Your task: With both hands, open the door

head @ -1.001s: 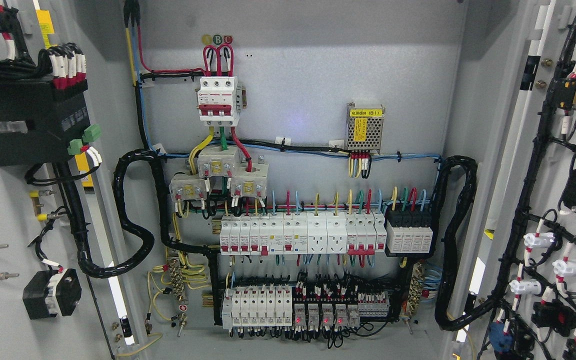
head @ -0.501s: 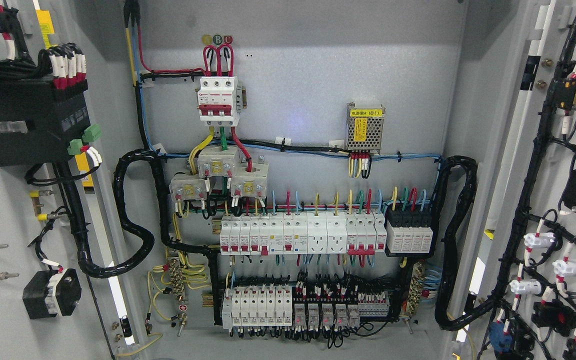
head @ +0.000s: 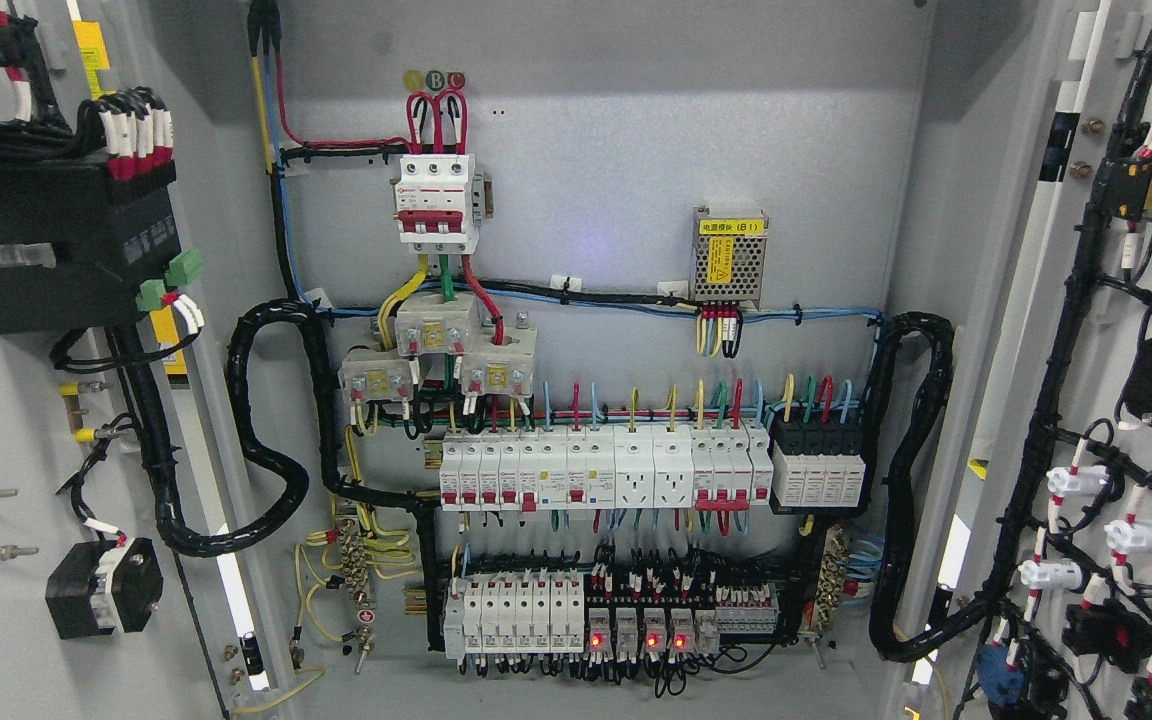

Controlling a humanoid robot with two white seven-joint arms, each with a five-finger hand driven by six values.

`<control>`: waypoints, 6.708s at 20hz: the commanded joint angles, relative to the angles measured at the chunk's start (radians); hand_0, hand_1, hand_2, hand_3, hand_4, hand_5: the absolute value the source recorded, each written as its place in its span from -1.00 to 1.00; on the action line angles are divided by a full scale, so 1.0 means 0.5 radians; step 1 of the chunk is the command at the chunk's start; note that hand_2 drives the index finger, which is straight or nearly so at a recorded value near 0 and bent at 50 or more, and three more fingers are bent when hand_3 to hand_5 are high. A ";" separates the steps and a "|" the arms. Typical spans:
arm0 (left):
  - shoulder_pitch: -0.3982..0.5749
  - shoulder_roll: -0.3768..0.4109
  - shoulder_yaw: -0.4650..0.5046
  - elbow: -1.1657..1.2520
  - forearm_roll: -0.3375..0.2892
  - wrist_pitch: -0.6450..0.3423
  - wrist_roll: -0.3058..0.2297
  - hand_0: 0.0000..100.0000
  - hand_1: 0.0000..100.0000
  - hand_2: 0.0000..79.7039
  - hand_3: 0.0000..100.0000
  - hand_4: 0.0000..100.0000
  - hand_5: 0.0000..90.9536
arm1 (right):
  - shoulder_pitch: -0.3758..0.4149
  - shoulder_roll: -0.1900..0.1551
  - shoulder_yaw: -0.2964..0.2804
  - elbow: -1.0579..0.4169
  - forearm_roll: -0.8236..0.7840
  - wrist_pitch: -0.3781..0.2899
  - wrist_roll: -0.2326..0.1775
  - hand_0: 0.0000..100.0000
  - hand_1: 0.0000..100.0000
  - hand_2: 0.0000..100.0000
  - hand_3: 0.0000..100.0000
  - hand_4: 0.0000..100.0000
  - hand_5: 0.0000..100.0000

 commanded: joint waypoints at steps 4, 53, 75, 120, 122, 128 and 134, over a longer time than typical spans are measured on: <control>0.157 0.267 0.141 -1.118 -0.358 0.050 -0.012 -1.00 -1.00 -1.00 -1.00 -1.00 -1.00 | 0.670 -0.232 -0.703 -0.224 -0.005 -0.509 -0.041 -0.57 -0.85 -1.00 -1.00 -1.00 -1.00; 0.584 0.642 0.742 -2.797 -0.168 -0.260 -0.644 -1.00 -1.00 -1.00 -1.00 -1.00 -1.00 | 0.595 -0.450 -0.768 -0.344 -0.259 -1.200 -0.186 -0.57 -0.84 -1.00 -1.00 -1.00 -1.00; 0.845 0.623 1.264 -2.778 0.231 -0.429 -0.773 -1.00 -1.00 -1.00 -1.00 -1.00 -1.00 | 0.511 -0.395 -0.940 -0.325 -0.382 -1.114 -0.183 -0.57 -0.84 -1.00 -1.00 -1.00 -1.00; 0.670 0.789 1.764 -2.131 0.688 -0.334 -1.030 -1.00 -1.00 -1.00 -1.00 -1.00 -1.00 | 0.631 -0.128 -1.381 -0.273 -0.410 -1.133 -0.180 -0.57 -0.84 -1.00 -1.00 -1.00 -1.00; 0.651 0.810 1.767 -2.085 0.697 -0.334 -1.030 -1.00 -1.00 -1.00 -1.00 -1.00 -1.00 | 0.631 -0.128 -1.381 -0.270 -0.413 -1.133 -0.180 -0.57 -0.84 -1.00 -1.00 -1.00 -1.00; 0.615 0.899 1.767 -1.993 0.783 -0.334 -1.030 -1.00 -1.00 -1.00 -1.00 -1.00 -1.00 | 0.631 -0.124 -1.403 -0.264 -0.413 -1.133 -0.180 -0.57 -0.84 -1.00 -1.00 -1.00 -1.00; 0.516 0.946 1.767 -1.898 0.796 -0.284 -1.030 -1.00 -1.00 -1.00 -1.00 -1.00 -1.00 | 0.631 -0.131 -1.406 -0.261 -0.413 -1.130 -0.180 -0.57 -0.83 -1.00 -1.00 -1.00 -1.00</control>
